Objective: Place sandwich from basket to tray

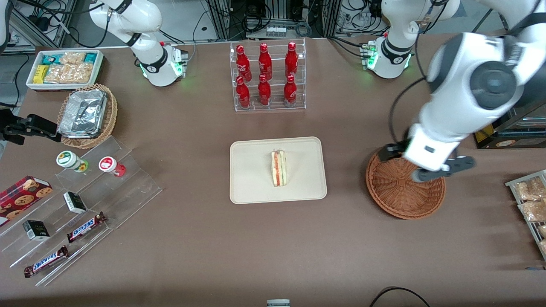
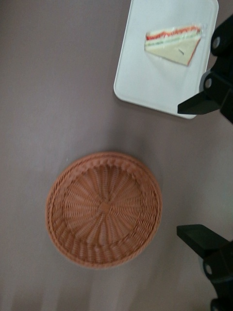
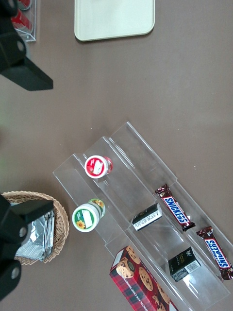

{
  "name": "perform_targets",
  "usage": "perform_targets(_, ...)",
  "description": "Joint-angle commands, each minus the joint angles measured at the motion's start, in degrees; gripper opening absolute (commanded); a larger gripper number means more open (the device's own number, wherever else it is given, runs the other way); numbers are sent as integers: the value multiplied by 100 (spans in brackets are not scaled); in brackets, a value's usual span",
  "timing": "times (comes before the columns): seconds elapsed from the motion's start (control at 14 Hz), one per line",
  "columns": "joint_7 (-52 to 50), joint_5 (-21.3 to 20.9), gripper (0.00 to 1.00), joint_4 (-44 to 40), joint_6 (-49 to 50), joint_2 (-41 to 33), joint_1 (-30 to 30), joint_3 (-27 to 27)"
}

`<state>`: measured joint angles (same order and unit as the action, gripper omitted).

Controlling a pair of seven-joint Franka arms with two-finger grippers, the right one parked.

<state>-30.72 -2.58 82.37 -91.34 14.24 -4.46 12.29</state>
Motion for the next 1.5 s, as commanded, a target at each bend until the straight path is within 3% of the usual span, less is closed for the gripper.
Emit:
perform_targets(0.0, 434, 74, 100, 306, 63, -307, 383, 63)
perform_targets(0.64, 1077, 30, 100, 491, 134, -536, 1008, 54)
perform_targets(1.43, 1928, 30, 100, 1045, 230, -1309, 1263, -52)
